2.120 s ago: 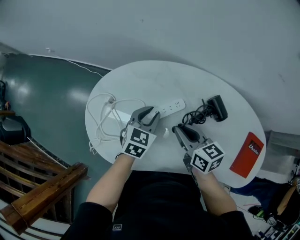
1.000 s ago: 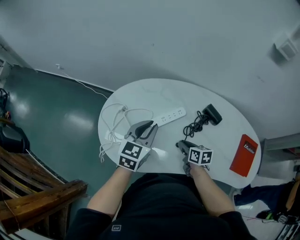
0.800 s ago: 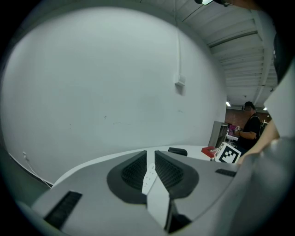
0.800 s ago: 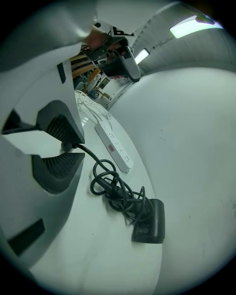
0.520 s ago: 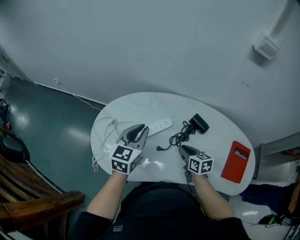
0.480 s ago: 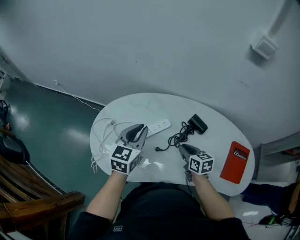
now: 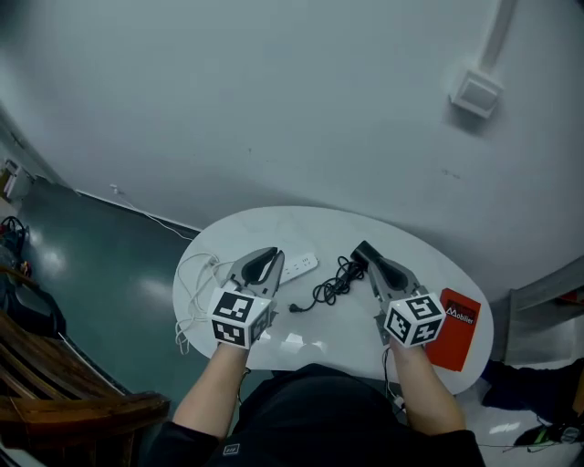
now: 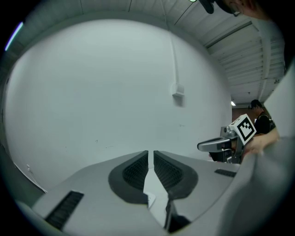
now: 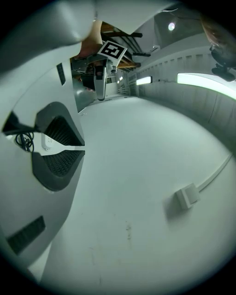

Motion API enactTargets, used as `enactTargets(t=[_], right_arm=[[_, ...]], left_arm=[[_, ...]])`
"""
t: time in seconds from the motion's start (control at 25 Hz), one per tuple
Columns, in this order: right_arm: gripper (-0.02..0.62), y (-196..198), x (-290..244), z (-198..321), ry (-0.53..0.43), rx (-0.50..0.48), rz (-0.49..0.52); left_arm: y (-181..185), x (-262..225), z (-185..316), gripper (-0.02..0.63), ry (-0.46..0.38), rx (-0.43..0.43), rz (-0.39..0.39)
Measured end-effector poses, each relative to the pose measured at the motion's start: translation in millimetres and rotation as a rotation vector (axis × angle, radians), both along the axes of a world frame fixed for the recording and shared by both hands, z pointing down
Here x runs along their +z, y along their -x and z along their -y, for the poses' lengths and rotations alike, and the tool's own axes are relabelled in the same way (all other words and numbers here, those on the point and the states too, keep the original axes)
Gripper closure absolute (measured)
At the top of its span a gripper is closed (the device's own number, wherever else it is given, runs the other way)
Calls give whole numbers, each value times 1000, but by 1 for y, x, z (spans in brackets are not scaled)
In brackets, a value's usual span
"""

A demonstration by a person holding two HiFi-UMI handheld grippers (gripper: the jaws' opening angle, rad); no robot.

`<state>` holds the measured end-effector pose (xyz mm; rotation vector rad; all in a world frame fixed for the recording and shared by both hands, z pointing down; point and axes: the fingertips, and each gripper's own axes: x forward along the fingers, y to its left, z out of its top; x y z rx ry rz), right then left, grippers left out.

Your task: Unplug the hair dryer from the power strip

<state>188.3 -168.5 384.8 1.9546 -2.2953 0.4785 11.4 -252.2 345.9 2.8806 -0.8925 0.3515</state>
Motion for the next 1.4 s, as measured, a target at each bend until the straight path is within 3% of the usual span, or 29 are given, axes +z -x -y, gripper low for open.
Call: enactTargets(t=[0.4, 0.52, 0.8, 1.04, 1.4], right_arm=[[557, -6, -111, -29, -302, 8, -66], [557, -8, -128, -41, -355, 21, -78], [561, -27, -145, -50, -387, 99, -125], [561, -26, -133, -54, -360, 92, -126], [561, -28, -122, -53, -341, 103, -90]], left_arm=[[-21, -70, -23, 566, -105, 10, -95], [-20, -84, -27, 566, -128, 6, -128], [-8, -98, -23, 568, -146, -23, -156], [9, -84, -16, 569, -113, -75, -150], [2, -78, -22, 569, -105, -62, -140]])
